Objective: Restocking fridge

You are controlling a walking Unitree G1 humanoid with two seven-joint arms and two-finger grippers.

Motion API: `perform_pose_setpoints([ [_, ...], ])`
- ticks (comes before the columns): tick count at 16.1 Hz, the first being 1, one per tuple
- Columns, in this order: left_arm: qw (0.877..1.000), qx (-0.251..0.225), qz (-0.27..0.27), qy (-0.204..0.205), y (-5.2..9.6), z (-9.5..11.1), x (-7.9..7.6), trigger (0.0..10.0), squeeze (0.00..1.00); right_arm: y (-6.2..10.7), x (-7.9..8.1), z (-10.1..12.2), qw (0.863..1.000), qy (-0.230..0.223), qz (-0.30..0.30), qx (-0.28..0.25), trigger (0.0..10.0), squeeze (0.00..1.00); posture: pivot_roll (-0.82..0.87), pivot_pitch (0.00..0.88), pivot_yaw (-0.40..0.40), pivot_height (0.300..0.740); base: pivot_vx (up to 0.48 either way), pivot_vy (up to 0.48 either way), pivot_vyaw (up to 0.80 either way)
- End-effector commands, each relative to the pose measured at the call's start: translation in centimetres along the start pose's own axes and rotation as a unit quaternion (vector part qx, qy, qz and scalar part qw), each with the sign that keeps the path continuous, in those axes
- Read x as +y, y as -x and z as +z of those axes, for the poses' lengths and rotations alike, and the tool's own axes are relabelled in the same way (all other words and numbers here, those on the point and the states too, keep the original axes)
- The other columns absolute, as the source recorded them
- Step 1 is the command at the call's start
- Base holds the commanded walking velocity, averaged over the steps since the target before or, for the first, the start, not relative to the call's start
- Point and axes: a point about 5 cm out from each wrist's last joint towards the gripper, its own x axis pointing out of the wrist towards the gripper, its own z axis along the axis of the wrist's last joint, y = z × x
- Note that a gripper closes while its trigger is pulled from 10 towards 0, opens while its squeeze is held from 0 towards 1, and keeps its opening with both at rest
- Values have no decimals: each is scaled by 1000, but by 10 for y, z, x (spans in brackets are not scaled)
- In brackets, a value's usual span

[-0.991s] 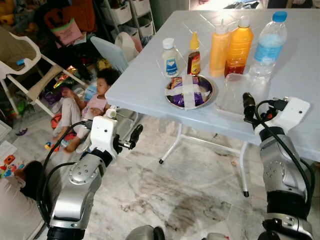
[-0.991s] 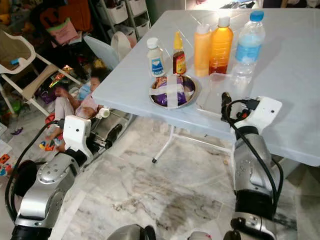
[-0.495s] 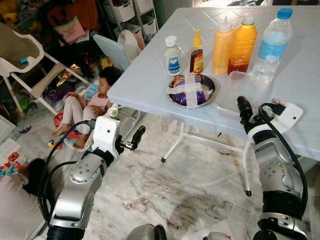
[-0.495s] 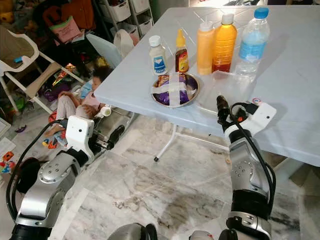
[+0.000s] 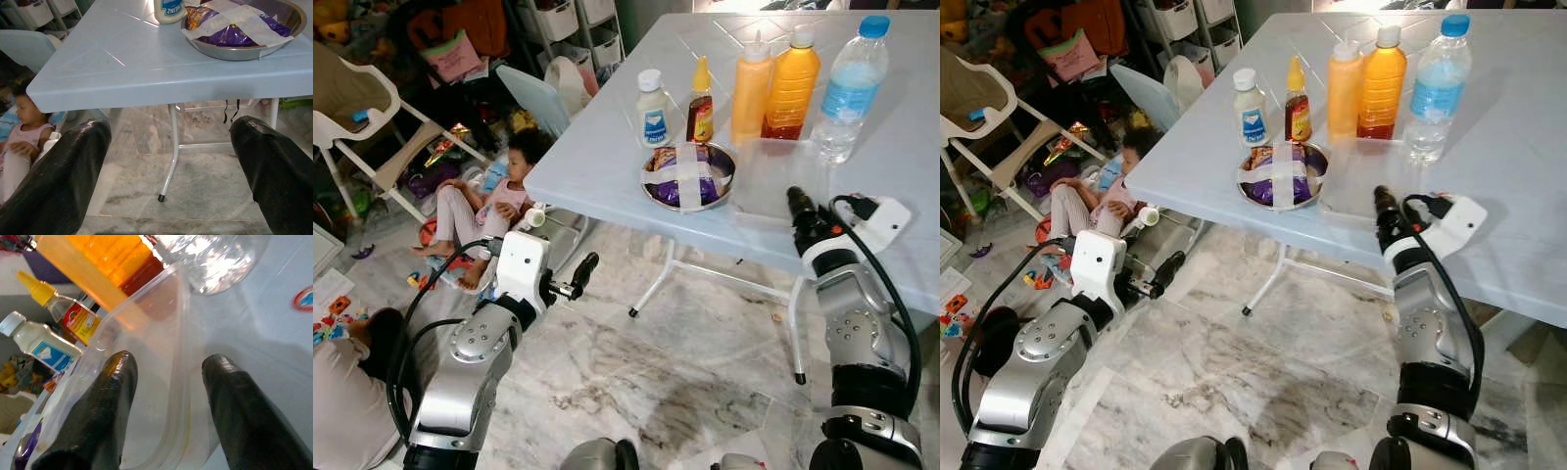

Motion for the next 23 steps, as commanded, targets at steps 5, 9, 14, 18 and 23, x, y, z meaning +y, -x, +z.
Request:
perform_pose_setpoints([
  [5, 1000, 0, 6, -14, 1, 2, 3, 10000, 0, -2, 0, -9, 999, -30, -11, 13, 0, 0, 9, 77, 197, 740, 0, 0, 0],
  [9, 1000, 0, 6, -15, 1, 2, 3, 10000, 0, -2, -1, -9, 999, -40, -14, 12, 0, 0, 9, 76, 197, 740, 0, 0, 0],
  [14, 1000, -5, 4, -20, -1, 4, 1, 10000, 0, -5, -1, -8, 998, -60, -22, 7, 0, 0, 6, 72, 196, 740, 0, 0, 0],
  [18, 1000, -8, 4, -24, -3, 4, 1, 10000, 0, -4, 2, -7, 998, -60, -19, 4, 0, 0, -2, 64, 192, 740, 0, 0, 0],
  [23, 999, -21, 13, -25, -8, 6, 0, 10000, 0, 0, 29, -4, 1000, -12, 16, -1, 10000, 0, -22, 34, 170, 740, 0, 0, 0],
])
